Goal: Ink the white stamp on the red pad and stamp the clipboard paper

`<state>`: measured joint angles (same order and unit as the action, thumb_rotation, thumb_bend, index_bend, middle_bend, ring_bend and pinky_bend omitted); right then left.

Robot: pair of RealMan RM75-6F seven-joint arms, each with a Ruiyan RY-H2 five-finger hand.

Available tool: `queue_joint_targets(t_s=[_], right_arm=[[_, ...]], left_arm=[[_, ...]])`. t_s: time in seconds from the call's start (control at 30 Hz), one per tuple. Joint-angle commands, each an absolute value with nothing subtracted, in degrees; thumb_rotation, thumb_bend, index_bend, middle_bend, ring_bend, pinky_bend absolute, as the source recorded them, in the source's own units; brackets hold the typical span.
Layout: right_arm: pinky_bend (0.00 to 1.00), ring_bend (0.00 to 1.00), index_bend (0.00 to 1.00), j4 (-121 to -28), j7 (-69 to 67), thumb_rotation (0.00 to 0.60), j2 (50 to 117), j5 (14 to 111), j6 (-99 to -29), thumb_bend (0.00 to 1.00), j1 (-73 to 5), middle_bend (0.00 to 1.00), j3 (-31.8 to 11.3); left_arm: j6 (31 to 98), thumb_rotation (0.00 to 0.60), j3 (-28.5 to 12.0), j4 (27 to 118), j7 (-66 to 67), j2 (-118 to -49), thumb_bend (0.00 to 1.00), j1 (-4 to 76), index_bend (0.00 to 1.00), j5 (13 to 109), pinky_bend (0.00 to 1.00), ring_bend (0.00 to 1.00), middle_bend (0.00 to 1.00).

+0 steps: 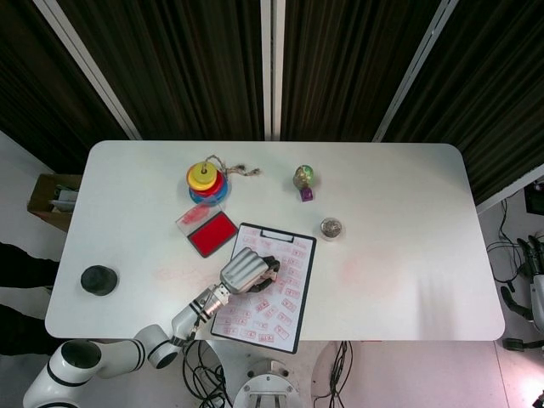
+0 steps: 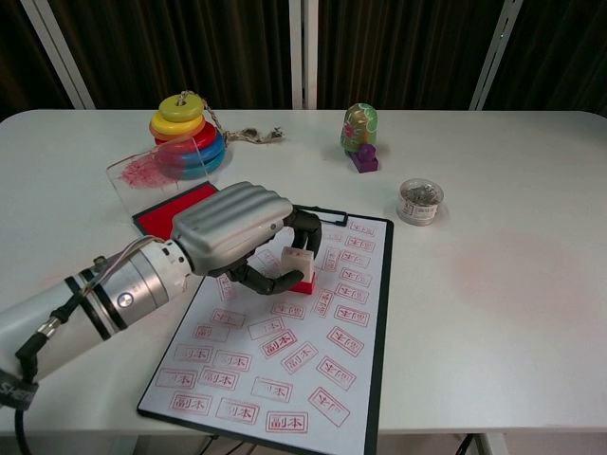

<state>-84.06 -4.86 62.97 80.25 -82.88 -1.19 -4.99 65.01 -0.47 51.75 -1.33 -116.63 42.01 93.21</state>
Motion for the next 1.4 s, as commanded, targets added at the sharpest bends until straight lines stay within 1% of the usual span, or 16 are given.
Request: queue_joint_targets(t_s=[0.03,0.17,0.27,0.4,0.53,0.67,0.77,0.9,1.07,1.2,1.4], right_arm=[[0.0,0.0,0.0,-84.1,-4.8,0.6,62.9,80.2,-82.9,0.24,-1.2,0.0,-5.0],[0.0,0.0,0.0,-84.3,-4.8,0.6,62.9,80.3,-83.1,0.24,-1.1,0.0,-5.0],[0.0,0.0,0.0,-84.4,-4.9,0.6,62.8,80.4,-83.3,0.24,-1.1,0.0,-5.1],[0.0,0.0,0.0,-84.4,-5.0,0.6,62.9,80.4,-83.3,0.24,-1.1,0.0,-5.2],[0.0,0.0,0.0,-84.4,-5.0,0.6,63.0,80.6,-83.2,0.24,-1.2,0.0,-5.1],[0.0,0.0,0.0,-84.4,-4.8,0.6,63.1,80.7,-83.2,0.24,-1.3,0.0,-5.0],[0.0,0.0,0.0,-84.6,-4.7,0.6,63.1,80.9,-83.4,0.24,-1.3,0.0,-5.0],[0.0,0.0,0.0,-84.7,-4.4,0.6,63.1,81.0,-83.4,0.24,-1.3,0.0,-4.9],[0.0,0.0,0.0,-84.8,-3.8,0.6,63.4,81.0,-83.0,0.24,-1.5,0.0,-4.8],[0.0,0.0,0.0,-85.1,-2.9,0.6,63.8,81.3,-82.7,0.24,-1.8,0.0,-4.7],[0.0,0.0,0.0,-86.2,-1.2,0.6,63.9,81.8,-82.8,0.24,-2.0,0.0,-4.5]], left_arm=[[65.2,0.6,-0.6,51.8,-1.4,-116.6,0.39,42.0,0.71,93.3,1.0,1.0,0.7],[65.9,0.6,-1.0,52.5,-1.6,-116.2,0.39,42.1,0.71,93.3,1.0,1.0,0.7],[67.1,0.6,-2.1,55.3,-1.7,-115.0,0.39,42.2,0.71,93.2,1.0,1.0,0.7],[68.6,0.6,-4.4,62.4,-0.8,-111.4,0.39,42.4,0.71,92.6,1.0,1.0,0.7],[70.1,0.6,-5.8,69.5,1.4,-107.1,0.39,41.8,0.71,92.2,1.0,1.0,0.7],[71.3,0.6,-5.3,75.1,3.9,-103.0,0.39,40.1,0.71,91.8,1.0,1.0,0.7],[72.6,0.6,-3.9,77.2,5.1,-100.0,0.39,38.0,0.71,91.6,1.0,1.0,0.7],[75.2,0.6,-2.0,77.1,4.5,-97.0,0.39,34.7,0.71,91.3,1.0,1.0,0.7],[79.3,0.6,0.6,74.0,1.8,-94.3,0.39,29.8,0.71,91.2,1.0,1.0,0.7],[81.1,0.6,1.8,70.6,-1.1,-94.1,0.39,27.1,0.7,91.1,1.0,1.0,0.7],[81.7,0.6,3.1,64.5,-4.8,-95.6,0.39,24.8,0.7,91.5,1.0,1.0,0.7]])
